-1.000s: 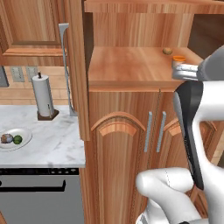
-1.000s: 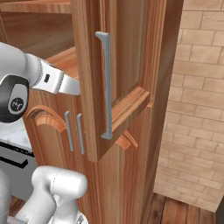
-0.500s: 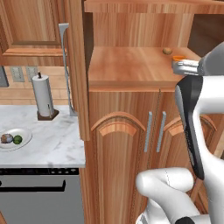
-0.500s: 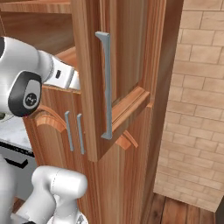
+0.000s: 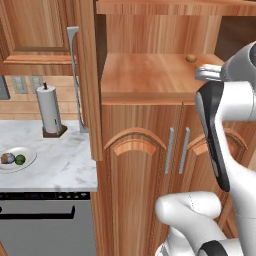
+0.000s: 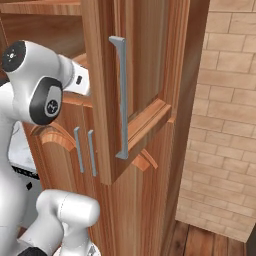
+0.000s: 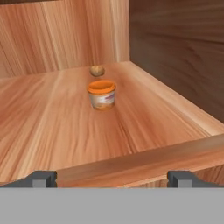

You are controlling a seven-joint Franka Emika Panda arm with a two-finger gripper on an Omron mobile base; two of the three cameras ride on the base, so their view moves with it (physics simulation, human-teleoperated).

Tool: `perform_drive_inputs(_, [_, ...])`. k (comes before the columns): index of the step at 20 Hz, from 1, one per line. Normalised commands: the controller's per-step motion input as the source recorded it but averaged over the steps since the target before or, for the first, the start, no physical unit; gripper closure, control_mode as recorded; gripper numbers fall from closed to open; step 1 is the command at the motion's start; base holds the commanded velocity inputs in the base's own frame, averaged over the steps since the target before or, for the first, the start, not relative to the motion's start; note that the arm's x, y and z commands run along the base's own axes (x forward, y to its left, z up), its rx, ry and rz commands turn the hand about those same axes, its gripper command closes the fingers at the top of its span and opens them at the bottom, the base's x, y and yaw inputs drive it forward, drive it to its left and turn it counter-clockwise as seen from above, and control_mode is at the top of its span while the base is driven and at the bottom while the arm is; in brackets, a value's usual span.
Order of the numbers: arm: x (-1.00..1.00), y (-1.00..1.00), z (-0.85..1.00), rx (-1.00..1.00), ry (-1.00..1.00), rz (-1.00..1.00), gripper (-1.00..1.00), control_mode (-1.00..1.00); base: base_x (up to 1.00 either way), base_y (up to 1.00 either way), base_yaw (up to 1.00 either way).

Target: Pick the avocado and bread from the counter and place them on the plate. Then pick the jam from the cabinet and place it next to the plate. Lastly close the cabinet door.

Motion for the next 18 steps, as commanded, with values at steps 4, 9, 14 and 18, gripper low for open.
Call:
perform_drive_inputs(4, [0.35, -0.1, 0.0, 0.0, 0.0, 0.0, -1.0, -1.0, 0.0, 0.0, 0.0])
perform_drive_inputs(9, [0.3, -0.16, 0.0, 0.0, 0.0, 0.0, -1.0, -1.0, 0.0, 0.0, 0.0])
perform_drive_inputs(14, [0.37, -0.02, 0.0, 0.0, 0.0, 0.0, -1.0, -1.0, 0.0, 0.0, 0.0])
perform_drive_inputs(18, [0.37, 0.0, -0.01, 0.0, 0.0, 0.0, -1.0, -1.0, 0.0, 0.0, 0.0])
